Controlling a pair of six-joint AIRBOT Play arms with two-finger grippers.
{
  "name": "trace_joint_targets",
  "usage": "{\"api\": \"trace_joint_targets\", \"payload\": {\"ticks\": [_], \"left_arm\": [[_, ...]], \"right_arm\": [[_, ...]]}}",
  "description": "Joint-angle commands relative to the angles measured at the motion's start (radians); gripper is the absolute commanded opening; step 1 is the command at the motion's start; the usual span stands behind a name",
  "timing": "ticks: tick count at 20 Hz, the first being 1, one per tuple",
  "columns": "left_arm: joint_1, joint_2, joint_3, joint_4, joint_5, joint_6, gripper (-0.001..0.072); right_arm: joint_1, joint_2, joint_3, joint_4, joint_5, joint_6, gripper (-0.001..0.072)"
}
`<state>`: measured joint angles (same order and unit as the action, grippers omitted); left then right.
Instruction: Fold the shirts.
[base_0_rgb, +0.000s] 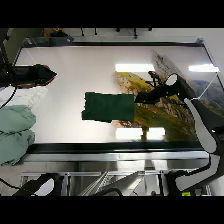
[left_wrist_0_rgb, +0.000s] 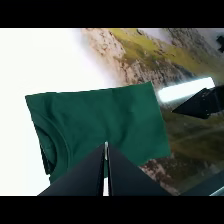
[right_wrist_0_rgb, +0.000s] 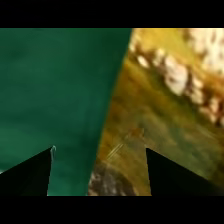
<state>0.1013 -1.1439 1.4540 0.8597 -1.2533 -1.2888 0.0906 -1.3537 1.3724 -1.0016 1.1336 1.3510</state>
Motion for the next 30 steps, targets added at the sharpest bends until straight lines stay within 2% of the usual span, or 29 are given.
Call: {"api": "trace_joint_targets", "payload": {"ticks": [1,4,6,7,8,10,11,13,14,18,20,25,30], "left_arm": [[0.001,0.001,0.000,0.001,-0.002,0.002,0.0038],[0.001,0.001,0.000,0.001,-0.001,0.002,0.0038],[0.001,0.001,0.000,0.001,-0.001,0.002,0.0038],[0.001,0.001,0.000,0.001,0.000,0.002,0.0038],[0.001,0.001,0.000,0.001,0.000,0.002,0.0038],[0.001,0.001,0.000,0.000,0.000,0.002,0.0038],[0.001,0.001,0.000,0.001,0.000,0.002,0.0038],[0.001,0.001,0.000,0.001,-0.001,0.002,0.0038],[0.001,0.001,0.000,0.001,-0.001,0.002,0.0038],[0.001,0.001,0.000,0.001,-0.003,0.001,0.0038],[0.001,0.001,0.000,0.001,-0.006,0.001,0.0038],[0.001,0.001,0.000,0.002,-0.008,0.002,0.0038],[0.001,0.001,-0.005,0.002,0.000,0.008,0.0038]], "right_arm": [[-0.006,-0.083,-0.043,0.102,-0.037,-0.022,0.0645],[0.012,-0.143,-0.043,0.151,-0.078,-0.024,0.0644],[0.026,-0.153,-0.043,0.236,-0.079,-0.095,0.0642],[0.034,-0.153,-0.041,0.275,-0.079,-0.123,0.0580],[0.041,-0.153,-0.038,0.315,-0.079,-0.151,0.0475],[0.050,-0.153,-0.037,0.406,-0.079,-0.192,0.0426],[0.055,-0.153,-0.037,0.448,-0.075,-0.220,0.0288],[0.059,-0.153,-0.037,0.507,-0.069,-0.257,0.0152],[0.059,-0.153,-0.037,0.535,-0.063,-0.287,0.0020],[-0.024,-0.105,-0.037,0.522,-0.072,-0.294,0.0018],[-0.145,-0.050,-0.037,0.436,-0.071,-0.239,0.0018],[-0.571,0.136,-0.045,0.068,-0.042,-0.038,0.0017],[-1.014,0.265,-0.116,-0.063,0.050,-0.026,0.0017]]}}
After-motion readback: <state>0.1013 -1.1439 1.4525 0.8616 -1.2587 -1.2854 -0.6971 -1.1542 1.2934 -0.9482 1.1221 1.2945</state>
